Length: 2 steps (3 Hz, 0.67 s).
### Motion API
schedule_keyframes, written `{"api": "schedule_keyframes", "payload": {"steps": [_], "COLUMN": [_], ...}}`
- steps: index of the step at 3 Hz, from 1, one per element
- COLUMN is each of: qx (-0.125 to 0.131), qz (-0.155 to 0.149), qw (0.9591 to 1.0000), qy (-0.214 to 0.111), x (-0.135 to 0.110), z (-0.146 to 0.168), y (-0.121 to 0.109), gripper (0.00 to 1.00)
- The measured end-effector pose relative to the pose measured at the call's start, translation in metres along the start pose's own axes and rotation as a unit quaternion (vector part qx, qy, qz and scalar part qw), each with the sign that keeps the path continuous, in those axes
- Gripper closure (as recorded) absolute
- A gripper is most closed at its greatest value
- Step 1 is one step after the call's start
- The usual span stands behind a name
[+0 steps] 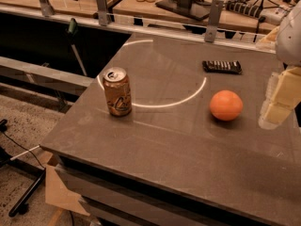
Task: Move orange near rxbar chocolate
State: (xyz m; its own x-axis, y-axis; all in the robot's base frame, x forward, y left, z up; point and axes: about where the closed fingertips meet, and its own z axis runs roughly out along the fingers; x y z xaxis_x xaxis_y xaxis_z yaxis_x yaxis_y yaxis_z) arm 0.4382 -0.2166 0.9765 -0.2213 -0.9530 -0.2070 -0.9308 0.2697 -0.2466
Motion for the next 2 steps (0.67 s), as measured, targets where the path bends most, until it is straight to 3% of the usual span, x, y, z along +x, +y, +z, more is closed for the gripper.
{"api": "schedule_keyframes", "payload": {"steps": [1, 2], "qx": [0.000, 0.003], "qz": [0.000, 0.014], "qw": [1.0000, 0.9994], "qy": [0.000, -0.030], "x": [0.0000, 0.0052], "z": [0.0000, 0.0044], "y": [0.0000, -0.0034], "gripper": [0.00, 0.00]}}
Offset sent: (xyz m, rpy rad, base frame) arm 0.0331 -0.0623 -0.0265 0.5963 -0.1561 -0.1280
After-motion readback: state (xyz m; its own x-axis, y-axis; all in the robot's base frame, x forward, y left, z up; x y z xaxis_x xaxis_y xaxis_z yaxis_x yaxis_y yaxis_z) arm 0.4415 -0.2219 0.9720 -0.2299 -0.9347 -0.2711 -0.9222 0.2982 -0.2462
